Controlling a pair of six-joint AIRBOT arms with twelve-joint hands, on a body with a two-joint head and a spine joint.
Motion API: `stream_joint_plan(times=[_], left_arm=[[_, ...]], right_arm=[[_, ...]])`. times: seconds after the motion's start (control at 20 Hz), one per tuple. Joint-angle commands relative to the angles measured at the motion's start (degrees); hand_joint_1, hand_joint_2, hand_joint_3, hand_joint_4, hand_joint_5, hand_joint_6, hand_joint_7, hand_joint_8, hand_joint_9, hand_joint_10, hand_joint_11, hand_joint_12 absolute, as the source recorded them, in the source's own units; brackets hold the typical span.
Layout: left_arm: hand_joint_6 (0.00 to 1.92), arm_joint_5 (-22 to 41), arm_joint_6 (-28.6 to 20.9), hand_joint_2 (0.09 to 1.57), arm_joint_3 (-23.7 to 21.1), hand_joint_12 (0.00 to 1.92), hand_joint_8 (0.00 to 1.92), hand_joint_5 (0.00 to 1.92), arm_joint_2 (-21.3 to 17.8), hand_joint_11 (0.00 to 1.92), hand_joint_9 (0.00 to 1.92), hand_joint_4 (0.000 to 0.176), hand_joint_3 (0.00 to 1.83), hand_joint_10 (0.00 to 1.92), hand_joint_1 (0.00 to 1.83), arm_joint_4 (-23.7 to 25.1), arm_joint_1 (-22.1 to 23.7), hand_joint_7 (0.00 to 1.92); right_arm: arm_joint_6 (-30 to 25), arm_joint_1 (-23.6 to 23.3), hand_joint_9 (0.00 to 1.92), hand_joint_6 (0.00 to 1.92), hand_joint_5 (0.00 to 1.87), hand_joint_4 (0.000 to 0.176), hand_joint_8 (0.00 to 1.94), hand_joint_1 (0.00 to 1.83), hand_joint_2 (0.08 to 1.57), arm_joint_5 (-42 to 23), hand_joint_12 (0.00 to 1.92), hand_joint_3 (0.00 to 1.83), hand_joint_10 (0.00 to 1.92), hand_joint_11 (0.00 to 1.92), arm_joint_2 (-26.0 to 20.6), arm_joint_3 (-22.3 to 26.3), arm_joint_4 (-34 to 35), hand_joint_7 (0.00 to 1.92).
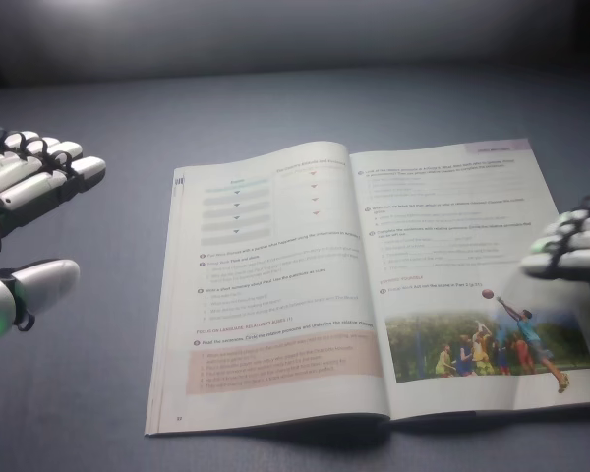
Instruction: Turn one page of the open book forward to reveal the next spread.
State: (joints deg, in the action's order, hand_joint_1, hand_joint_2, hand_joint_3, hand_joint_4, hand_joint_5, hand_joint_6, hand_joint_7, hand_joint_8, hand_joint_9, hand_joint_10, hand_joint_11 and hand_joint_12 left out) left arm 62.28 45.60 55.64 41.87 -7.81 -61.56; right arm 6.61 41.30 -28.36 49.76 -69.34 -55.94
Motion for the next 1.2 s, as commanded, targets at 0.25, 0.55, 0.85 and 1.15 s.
stream_joint_plan(times=[0.25, 0.55, 0.85, 1.15], left_arm=[[0.00, 7.34, -0.30, 1.50, 0.24, 0.00, 0.00, 0.05, -0.23, 0.00, 0.00, 0.000, 0.01, 0.00, 0.00, -0.88, 0.59, 0.00], [0.00, 7.92, -0.61, 1.49, 0.32, 0.00, 0.00, 0.05, 0.12, 0.00, 0.00, 0.000, 0.00, 0.00, 0.00, -0.96, 0.60, 0.00], [0.00, 8.56, -0.74, 1.50, 0.36, 0.00, 0.00, 0.05, 0.22, 0.00, 0.00, 0.000, 0.01, 0.00, 0.00, -1.41, 0.61, 0.00], [0.01, 9.22, -0.93, 1.48, 0.31, 0.00, 0.00, 0.06, 0.30, 0.00, 0.00, 0.000, 0.00, 0.00, 0.00, -1.46, 0.67, 0.00]], right_arm=[[-8.64, -0.91, 0.01, 0.01, 0.02, 0.000, 0.00, 0.00, 1.20, -1.63, 0.01, 0.00, 0.00, 0.03, 3.35, -2.75, -7.86, 0.01], [-8.42, -2.31, 0.02, 0.00, 0.05, 0.000, 0.00, 0.00, 1.16, -2.09, 0.01, 0.00, 0.00, 0.02, 7.30, -3.92, -7.20, 0.03], [-3.79, -5.55, 0.00, 0.00, 0.03, 0.000, 0.00, 0.00, 1.16, -6.52, 0.00, 0.00, 0.00, 0.00, 10.01, -5.18, 0.61, 0.01], [-1.68, -7.81, 0.00, 0.00, 0.01, 0.000, 0.00, 0.00, 1.21, -12.34, 0.00, 0.01, 0.00, 0.01, 15.11, -6.52, 6.30, 0.02]])
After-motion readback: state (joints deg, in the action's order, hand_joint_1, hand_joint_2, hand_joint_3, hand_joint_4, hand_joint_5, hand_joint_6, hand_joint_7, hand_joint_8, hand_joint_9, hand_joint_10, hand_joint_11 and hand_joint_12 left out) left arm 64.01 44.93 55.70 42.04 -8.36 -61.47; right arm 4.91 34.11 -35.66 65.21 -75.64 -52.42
